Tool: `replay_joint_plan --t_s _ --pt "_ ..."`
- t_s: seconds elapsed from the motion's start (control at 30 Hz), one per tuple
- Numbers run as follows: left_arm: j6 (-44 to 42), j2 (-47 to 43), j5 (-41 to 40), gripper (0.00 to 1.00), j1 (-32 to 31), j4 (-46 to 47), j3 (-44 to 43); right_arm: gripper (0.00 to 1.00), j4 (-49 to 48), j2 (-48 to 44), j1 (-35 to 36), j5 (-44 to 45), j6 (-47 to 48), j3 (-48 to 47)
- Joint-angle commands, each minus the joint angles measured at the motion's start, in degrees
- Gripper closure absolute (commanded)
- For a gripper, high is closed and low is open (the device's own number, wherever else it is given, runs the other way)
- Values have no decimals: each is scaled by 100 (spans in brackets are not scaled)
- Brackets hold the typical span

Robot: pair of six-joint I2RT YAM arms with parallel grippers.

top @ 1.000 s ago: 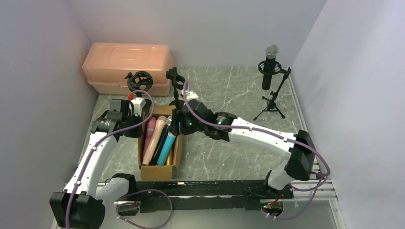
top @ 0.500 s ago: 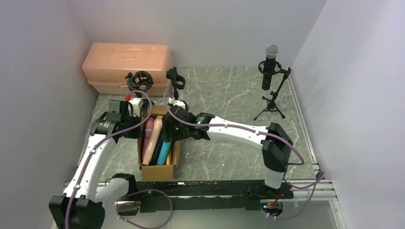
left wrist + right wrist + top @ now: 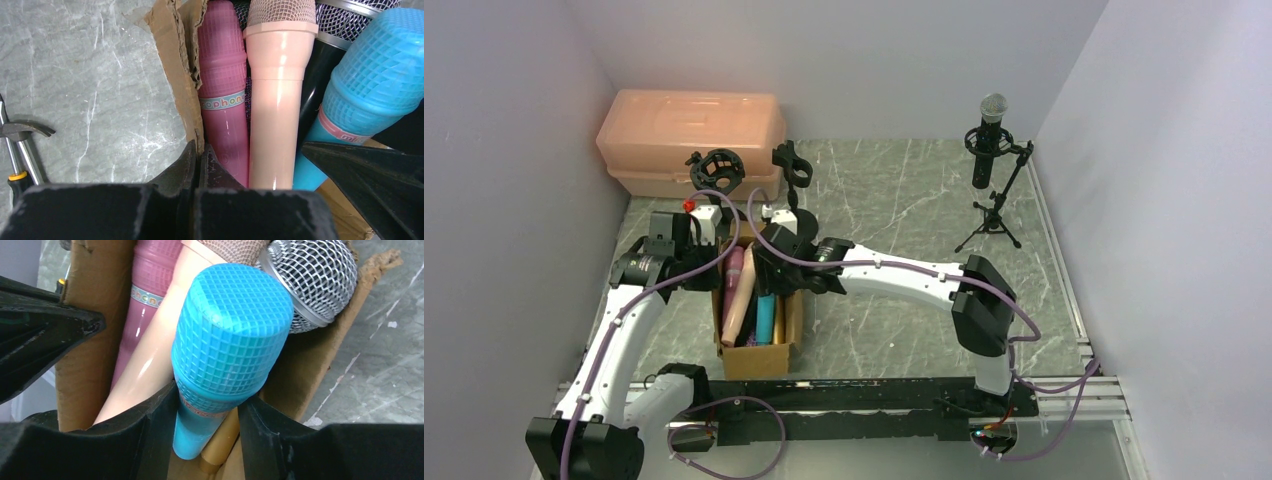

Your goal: Attach the microphones to the stand

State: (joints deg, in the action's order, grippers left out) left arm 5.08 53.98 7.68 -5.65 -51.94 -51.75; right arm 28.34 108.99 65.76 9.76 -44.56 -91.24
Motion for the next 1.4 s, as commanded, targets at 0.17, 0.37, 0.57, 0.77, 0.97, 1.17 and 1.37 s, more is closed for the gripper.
replay_joint_plan --t_s 0.17,0.37,0.57,0.77,0.97,1.17,1.37 --pt "41 -186 120 100 -6 533 -108 86 -563 -362 8 -12 533 -86" --pt "46 -145 -103 100 -6 540 -116 94 -125 -1495 -415 -309 985 -172" --pt "52 -232 -138 100 -6 626 -72 100 135 -2721 -1265 -900 1001 803" --pt "54 -234 -174 100 -6 590 -99 100 326 -3255 -1804 -1209 974 1839" --pt "46 -249 -102 100 -7 590 -98 100 -123 -2828 -1881 -1066 882 2723" --pt "45 -238 -38 100 -6 555 -125 100 -728 -2028 -1891 -815 706 2835" --pt "47 -226 1 100 -6 573 -88 100 -1086 -1178 -1900 -800 606 2555"
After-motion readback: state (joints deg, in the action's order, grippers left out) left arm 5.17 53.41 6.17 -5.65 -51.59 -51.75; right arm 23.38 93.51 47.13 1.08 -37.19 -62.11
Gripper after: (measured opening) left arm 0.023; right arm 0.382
